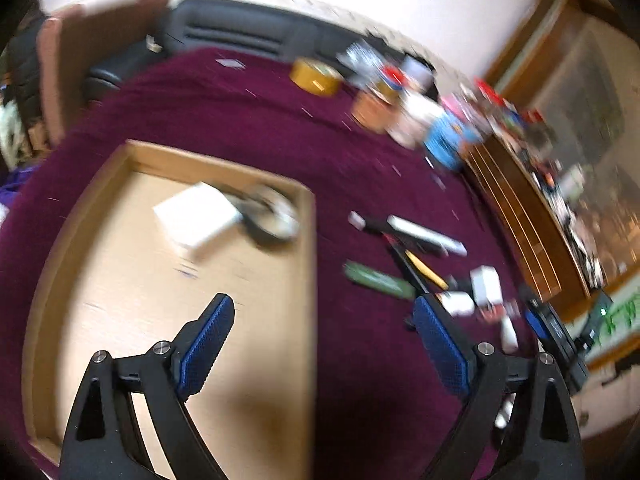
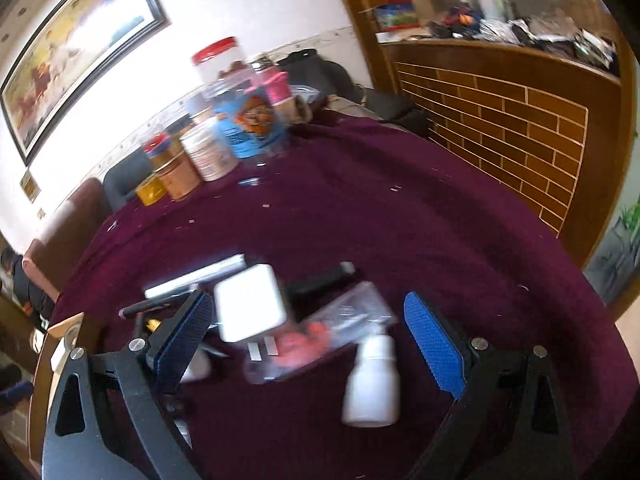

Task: Organize rigid objects
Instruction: 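Move the left tool back over the table toward the black markers, then grasp the black marker with red end using the left tool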

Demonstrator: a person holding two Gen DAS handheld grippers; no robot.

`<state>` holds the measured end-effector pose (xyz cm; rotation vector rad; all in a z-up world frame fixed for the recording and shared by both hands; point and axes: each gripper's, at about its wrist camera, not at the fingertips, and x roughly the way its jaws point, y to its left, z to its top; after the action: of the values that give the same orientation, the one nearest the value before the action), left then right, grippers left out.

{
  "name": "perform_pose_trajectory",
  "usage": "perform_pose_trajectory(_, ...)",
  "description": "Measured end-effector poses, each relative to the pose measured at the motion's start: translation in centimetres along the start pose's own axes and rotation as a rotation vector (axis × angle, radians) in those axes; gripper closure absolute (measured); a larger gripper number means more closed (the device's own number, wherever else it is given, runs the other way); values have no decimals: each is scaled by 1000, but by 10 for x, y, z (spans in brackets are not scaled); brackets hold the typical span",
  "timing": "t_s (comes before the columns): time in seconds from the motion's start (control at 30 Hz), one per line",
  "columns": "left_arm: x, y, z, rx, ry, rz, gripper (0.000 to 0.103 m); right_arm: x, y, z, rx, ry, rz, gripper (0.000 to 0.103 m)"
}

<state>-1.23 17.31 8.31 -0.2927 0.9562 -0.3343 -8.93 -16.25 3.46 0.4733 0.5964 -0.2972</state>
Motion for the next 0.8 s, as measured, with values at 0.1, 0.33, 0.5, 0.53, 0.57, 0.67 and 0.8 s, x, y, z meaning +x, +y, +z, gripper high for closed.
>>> perform_pose_trajectory(0.1,27,-33,-6,40,59,7,15,4,-13,5,74,14,47,6)
perform_pose_trajectory(0.33,82,-84,0,55,149,38,15,21,-23,3,104,91,106,6)
perform_pose_trajectory(0.5,115,-109,10,128,160,135,16,24,-27,2,130,109,124,6)
perform_pose_trajectory(0.53,123,-113,10,143,172,150,16,24,-28,1,134,114,126,6)
perform_pose_trajectory(0.57,132,-117,10,158,192,166,13,26,-29,1,139,119,126,6)
perform_pose_trajectory(0.67,144,-131,10,266,168,250,11,29,-31,1,152,131,122,6)
perform_pose_trajectory(0.8,137,-130,1,379,149,263,71,30,-31,0,159,140,112,6)
